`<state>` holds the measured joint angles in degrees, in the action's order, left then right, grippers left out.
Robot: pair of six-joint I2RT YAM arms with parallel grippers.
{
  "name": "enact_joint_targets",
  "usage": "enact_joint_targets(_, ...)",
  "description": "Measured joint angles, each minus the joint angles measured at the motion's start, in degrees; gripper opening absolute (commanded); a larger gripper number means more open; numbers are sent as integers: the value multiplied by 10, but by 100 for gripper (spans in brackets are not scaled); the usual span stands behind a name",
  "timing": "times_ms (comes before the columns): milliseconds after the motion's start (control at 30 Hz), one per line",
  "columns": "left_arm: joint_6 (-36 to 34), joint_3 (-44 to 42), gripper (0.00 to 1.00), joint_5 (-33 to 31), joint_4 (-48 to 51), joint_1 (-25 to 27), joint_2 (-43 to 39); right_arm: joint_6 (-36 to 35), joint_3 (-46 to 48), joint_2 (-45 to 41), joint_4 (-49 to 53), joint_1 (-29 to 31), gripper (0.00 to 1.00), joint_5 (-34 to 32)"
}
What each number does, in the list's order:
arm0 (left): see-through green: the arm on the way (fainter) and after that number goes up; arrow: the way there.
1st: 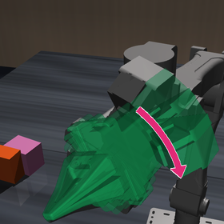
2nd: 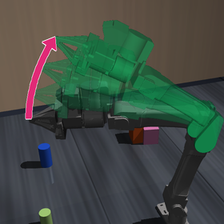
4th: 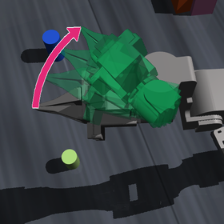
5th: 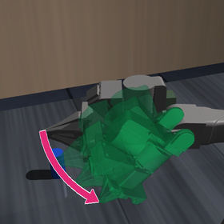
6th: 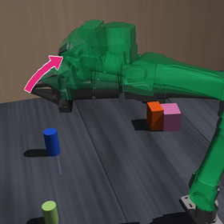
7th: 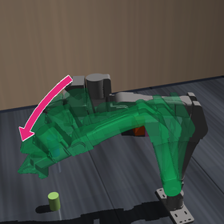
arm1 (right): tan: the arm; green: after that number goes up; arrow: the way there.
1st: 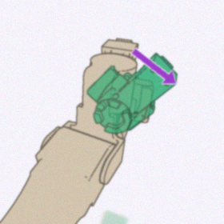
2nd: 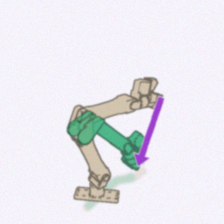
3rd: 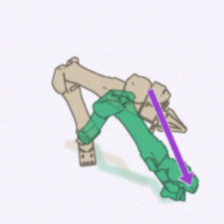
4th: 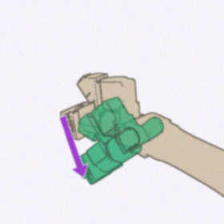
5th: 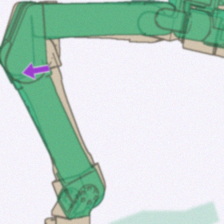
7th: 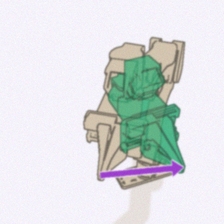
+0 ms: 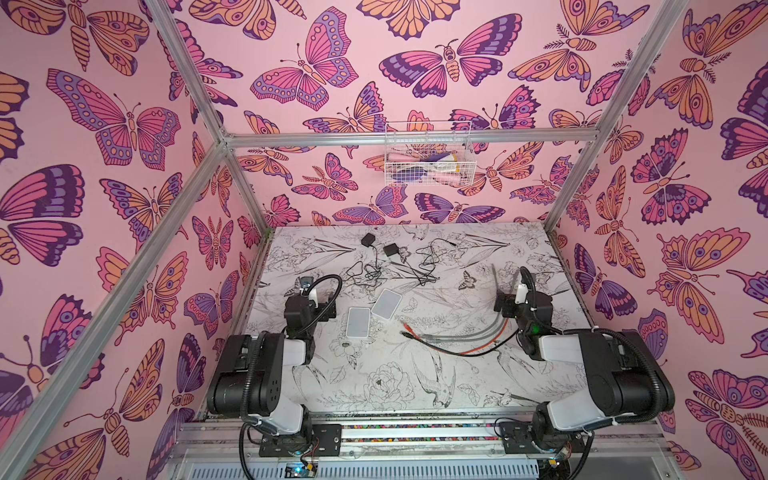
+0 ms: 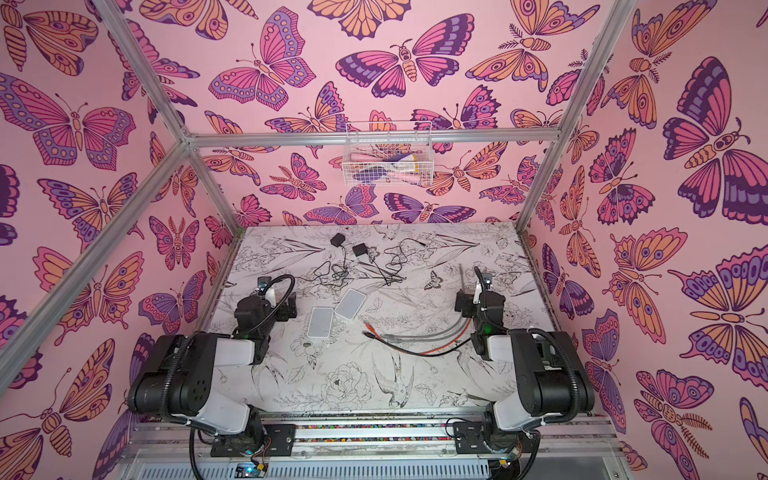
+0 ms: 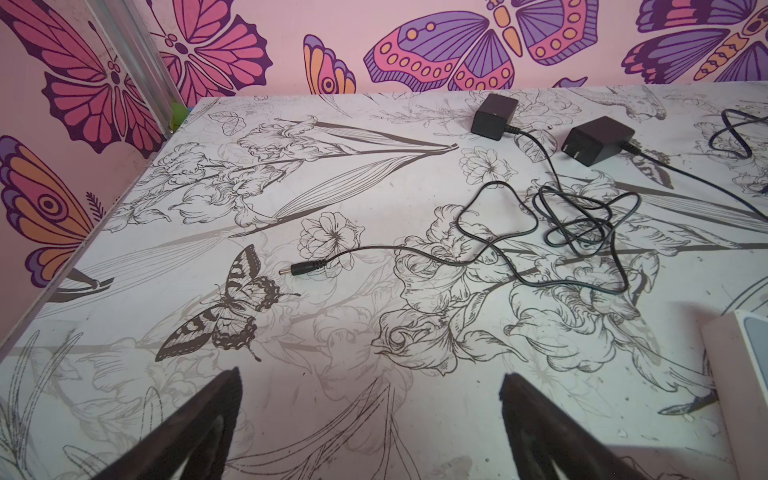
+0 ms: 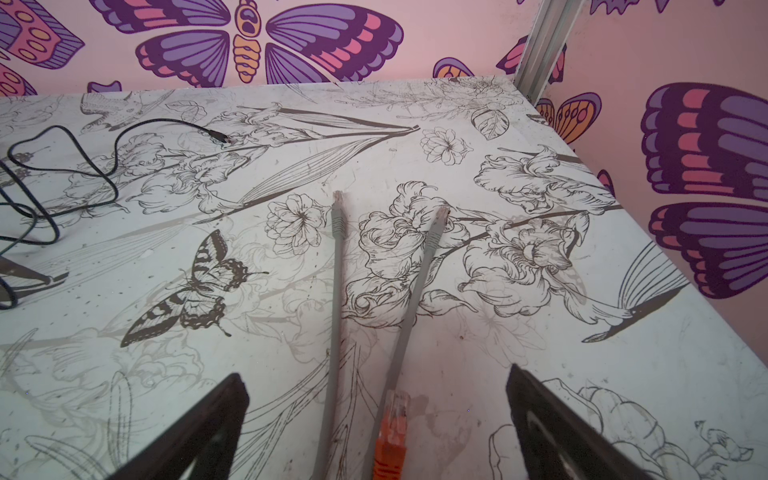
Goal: Insert the plug into the switch port
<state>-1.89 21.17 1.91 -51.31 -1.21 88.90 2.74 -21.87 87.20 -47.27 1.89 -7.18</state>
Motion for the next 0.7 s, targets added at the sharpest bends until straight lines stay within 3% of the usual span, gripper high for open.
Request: enact_joint_targets(700,1,0,99,2,0,-5,0,0,0,0,0,0,99,0)
